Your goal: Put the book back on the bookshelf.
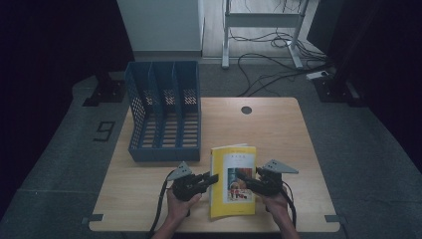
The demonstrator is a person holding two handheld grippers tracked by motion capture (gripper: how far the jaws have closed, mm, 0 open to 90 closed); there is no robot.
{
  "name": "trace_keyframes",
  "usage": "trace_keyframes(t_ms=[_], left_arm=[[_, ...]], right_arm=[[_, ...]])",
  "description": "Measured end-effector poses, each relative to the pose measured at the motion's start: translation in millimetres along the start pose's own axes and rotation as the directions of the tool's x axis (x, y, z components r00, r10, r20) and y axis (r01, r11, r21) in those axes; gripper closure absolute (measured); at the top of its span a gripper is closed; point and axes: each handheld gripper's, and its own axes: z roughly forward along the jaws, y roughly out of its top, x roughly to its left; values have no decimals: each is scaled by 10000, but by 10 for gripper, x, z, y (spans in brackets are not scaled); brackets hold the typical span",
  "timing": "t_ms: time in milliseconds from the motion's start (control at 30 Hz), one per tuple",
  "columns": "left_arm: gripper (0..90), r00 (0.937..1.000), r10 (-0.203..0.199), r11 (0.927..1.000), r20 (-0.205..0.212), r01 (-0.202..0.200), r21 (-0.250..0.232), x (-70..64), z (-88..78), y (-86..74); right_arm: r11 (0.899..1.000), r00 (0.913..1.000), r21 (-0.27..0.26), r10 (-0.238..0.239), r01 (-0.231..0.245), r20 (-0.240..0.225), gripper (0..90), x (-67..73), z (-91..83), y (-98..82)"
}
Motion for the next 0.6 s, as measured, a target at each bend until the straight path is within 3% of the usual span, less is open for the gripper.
trace_keyframes(t_ms=[200, 500, 600], left_arm=[[737, 9996, 268, 9996, -6, -268, -12, -53, -6, 6], [734, 9994, 350, 9994, -41, -350, 39, -66, 6, -3], [735, 9992, 398, 9992, -42, -398, 16, -77, 5, -5]], right_arm=[[9990, 9998, 384, 211, -209, -44, 249, 9, 60, -18], [9969, 9991, 679, 417, -409, -101, 162, -28, 124, -53], [9945, 9983, 871, 567, -576, 124, 129, -48, 142, -64]])
